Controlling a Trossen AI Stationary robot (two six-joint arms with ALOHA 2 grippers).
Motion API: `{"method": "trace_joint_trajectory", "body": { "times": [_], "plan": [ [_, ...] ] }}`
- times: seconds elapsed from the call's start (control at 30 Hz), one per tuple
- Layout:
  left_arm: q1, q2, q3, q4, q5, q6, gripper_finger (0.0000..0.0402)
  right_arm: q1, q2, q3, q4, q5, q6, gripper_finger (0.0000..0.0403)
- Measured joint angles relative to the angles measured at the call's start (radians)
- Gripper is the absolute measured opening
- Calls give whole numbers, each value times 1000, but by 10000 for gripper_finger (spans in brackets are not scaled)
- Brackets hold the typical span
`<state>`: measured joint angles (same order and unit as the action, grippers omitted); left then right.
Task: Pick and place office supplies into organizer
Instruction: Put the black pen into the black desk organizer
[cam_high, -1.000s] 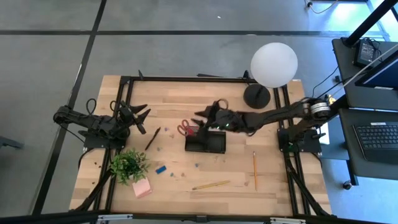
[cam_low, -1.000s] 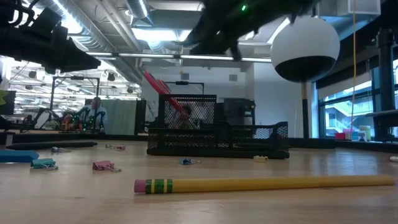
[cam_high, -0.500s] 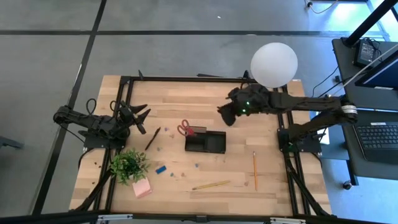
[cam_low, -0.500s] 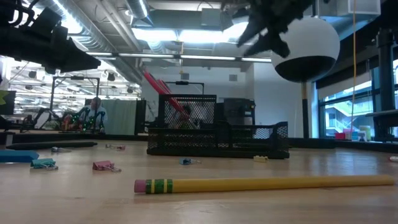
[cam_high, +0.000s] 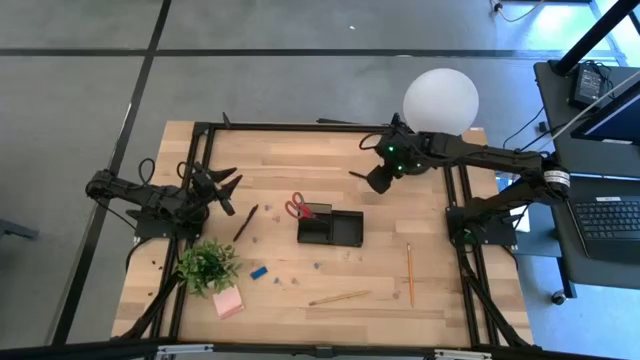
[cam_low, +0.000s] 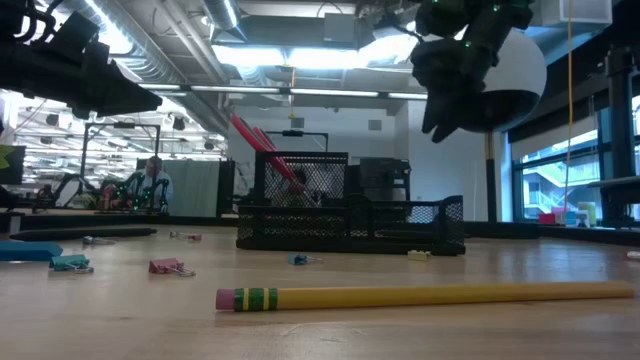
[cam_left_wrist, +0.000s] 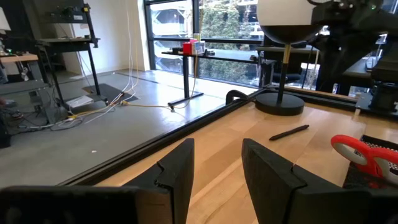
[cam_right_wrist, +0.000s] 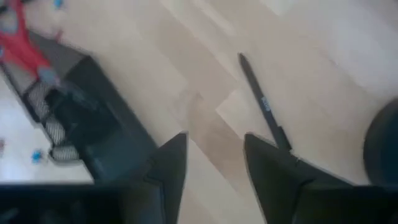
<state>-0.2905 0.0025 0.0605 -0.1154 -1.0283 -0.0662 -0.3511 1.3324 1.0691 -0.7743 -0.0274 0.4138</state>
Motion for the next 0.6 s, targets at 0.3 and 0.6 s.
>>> {"method": "trace_joint_trajectory", "body": {
  "times": [0.3,0.6],
  "plan": [
    [0,0,0,0,0,-18,130,-14,32,0,-2,-1,-120,163],
    [0,0,0,9,2,-25,130,-69,196,0,-27,-4,-138,163]
  ]
}}
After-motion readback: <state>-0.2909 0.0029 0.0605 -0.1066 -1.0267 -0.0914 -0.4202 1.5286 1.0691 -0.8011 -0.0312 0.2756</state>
